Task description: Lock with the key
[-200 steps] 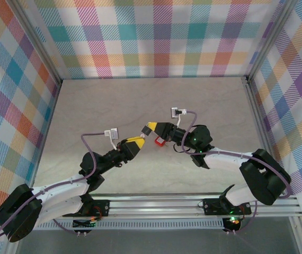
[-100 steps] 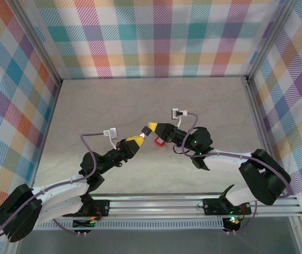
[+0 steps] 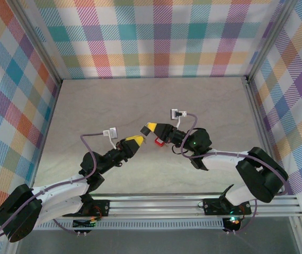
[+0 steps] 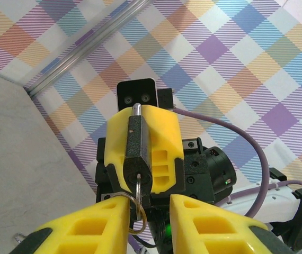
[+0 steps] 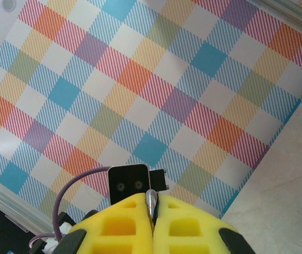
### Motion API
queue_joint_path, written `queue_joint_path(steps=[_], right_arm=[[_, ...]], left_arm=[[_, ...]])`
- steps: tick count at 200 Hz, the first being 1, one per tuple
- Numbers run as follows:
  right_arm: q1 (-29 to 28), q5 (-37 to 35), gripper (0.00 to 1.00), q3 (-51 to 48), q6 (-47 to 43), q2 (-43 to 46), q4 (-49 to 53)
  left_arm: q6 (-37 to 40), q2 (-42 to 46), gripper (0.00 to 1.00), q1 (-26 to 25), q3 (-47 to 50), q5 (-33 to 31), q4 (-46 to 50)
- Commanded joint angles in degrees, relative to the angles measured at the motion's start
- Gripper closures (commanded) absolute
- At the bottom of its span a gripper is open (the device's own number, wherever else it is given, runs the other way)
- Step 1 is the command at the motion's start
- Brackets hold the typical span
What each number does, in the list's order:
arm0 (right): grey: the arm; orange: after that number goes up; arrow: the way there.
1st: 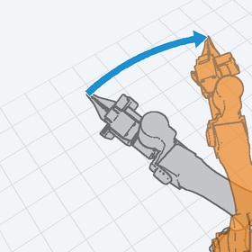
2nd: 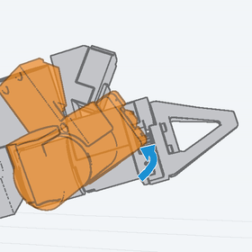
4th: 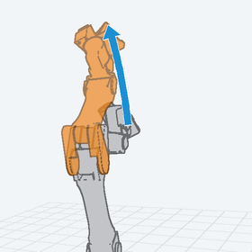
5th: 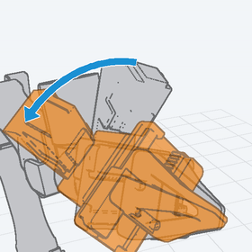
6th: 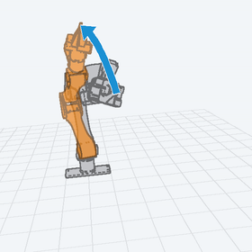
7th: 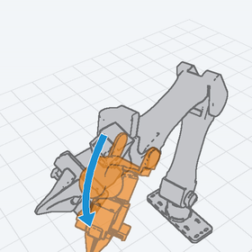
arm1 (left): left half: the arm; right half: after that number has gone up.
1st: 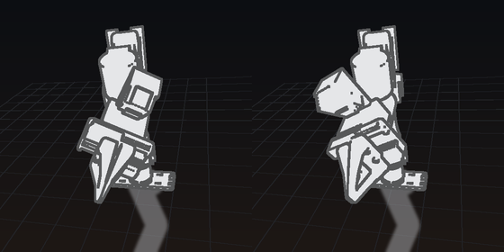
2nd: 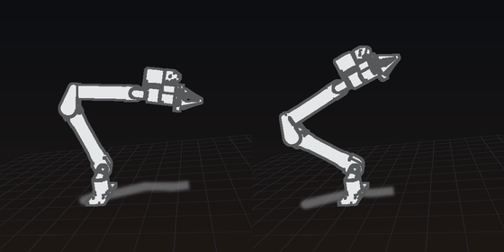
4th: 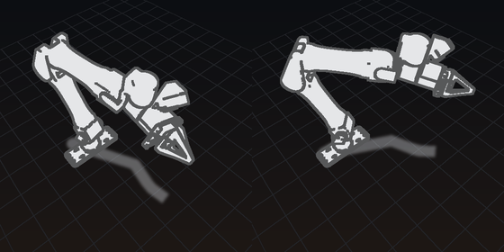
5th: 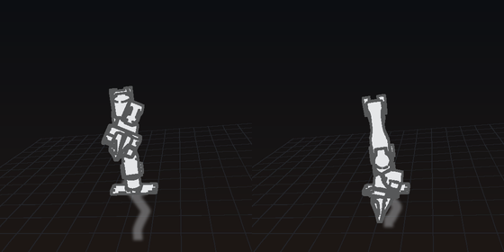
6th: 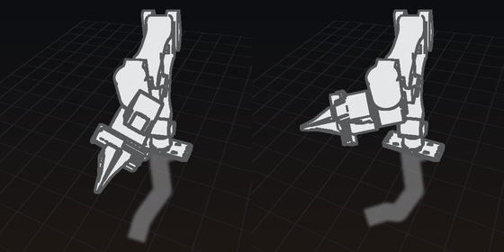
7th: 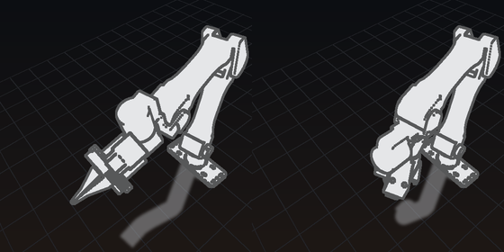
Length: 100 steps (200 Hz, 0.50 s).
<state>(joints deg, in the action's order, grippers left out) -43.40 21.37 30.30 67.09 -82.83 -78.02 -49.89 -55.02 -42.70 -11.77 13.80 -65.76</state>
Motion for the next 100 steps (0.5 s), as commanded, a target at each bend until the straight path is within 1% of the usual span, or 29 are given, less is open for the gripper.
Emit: queue_joint_path(steps=[1, 86, 100], right_arm=[[-1.6, 2.4, 1.00, -0.4, 0.3, -0.8, -2.6], [-2.7, 1.6, 1.00, -1.3, 0.1, -1.0, -2.6], [-2.7, 1.6, 1.00, -1.4, 0.2, -1.2, -2.6]], left_arm=[[1.5, 0.7, 0.76, 1.0, -0.7, -2.5, -4.1], [1.5, 1.5, 0.78, 1.7, 0.2, -4.7, -5.0], [1.5, 2.0, 0.80, 1.9, 0.4, -5.0, -4.8]])
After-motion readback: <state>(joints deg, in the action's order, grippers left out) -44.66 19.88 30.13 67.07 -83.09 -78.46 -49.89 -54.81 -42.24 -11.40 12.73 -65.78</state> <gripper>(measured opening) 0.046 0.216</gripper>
